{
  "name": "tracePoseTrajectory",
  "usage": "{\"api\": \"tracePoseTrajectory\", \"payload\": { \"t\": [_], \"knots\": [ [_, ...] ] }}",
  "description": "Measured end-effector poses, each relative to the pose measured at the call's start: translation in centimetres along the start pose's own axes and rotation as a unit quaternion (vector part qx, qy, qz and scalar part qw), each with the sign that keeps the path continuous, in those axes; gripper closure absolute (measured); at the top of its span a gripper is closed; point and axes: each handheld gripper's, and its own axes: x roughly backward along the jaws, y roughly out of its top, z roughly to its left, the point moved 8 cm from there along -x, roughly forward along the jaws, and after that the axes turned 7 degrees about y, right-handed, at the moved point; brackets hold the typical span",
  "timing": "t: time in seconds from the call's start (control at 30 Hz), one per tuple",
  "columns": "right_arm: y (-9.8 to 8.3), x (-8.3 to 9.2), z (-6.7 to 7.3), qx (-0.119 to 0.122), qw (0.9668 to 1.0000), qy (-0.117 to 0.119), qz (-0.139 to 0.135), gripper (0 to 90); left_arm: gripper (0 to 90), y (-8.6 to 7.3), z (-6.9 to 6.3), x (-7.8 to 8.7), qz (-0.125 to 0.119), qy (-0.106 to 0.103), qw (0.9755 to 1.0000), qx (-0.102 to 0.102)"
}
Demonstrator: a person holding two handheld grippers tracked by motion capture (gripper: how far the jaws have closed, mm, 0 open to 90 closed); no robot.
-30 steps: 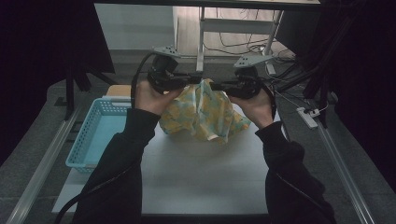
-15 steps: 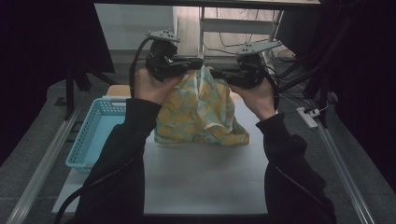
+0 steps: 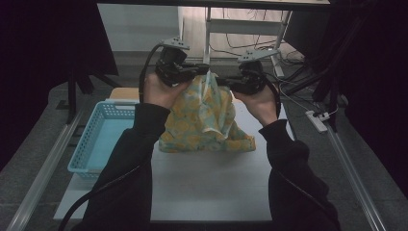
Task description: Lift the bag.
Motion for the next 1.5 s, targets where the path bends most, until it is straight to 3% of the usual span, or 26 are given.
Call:
{"api": "tracePoseTrajectory", "payload": {
  "t": [0.2, 0.3, 0.43, 0.8, 0.9, 1.03, 1.23, 1.37, 1.5],
  "knots": [
    [-0.7, -0.3, -0.3, -0.006, 1.0, -0.003, 0.001, 86.0, 81.4, -0.4, 0.1, -0.2, -0.009, -0.008, 0.9999, 0.002],
    [-0.9, -0.3, -0.4, -0.011, 0.9999, -0.003, 0.0, 82.1, 77.0, -0.7, 0.1, -0.1, -0.002, -0.006, 1.0, -0.003],
    [-1.1, -0.2, -0.5, -0.021, 0.9998, 0.001, -0.002, 75.8, 68.0, -1.6, 0.3, -0.2, 0.011, -0.012, 0.9998, 0.006],
    [-3.3, -0.4, -0.5, -0.039, 0.9992, 0.006, -0.002, 52.9, 35.8, -5.3, 0.7, 0.0, 0.041, -0.025, 0.9985, 0.026],
    [-4.0, -0.5, -0.6, -0.044, 0.999, 0.005, -0.003, 45.3, 24.4, -6.3, 0.7, -0.1, 0.052, -0.014, 0.9983, 0.021],
    [-4.8, -0.6, -0.6, -0.049, 0.9988, 0.002, -0.002, 37.1, 13.8, -7.5, 0.6, -0.3, 0.062, -0.014, 0.9976, 0.026],
    [-5.7, -0.5, -0.1, -0.052, 0.9986, 0.005, -0.005, 27.6, 8.4, -9.7, 0.6, -0.6, 0.086, -0.005, 0.9958, 0.031],
    [-6.4, -0.5, 0.2, -0.058, 0.9983, 0.007, -0.005, 23.2, 2.8, -10.9, 0.5, -0.6, 0.087, -0.013, 0.9954, 0.039],
    [-7.0, -0.5, 0.7, -0.064, 0.9978, 0.014, -0.01, 19.5, 0.3, -12.0, 0.1, -0.3, 0.086, -0.022, 0.9956, 0.031]
  ]
}}
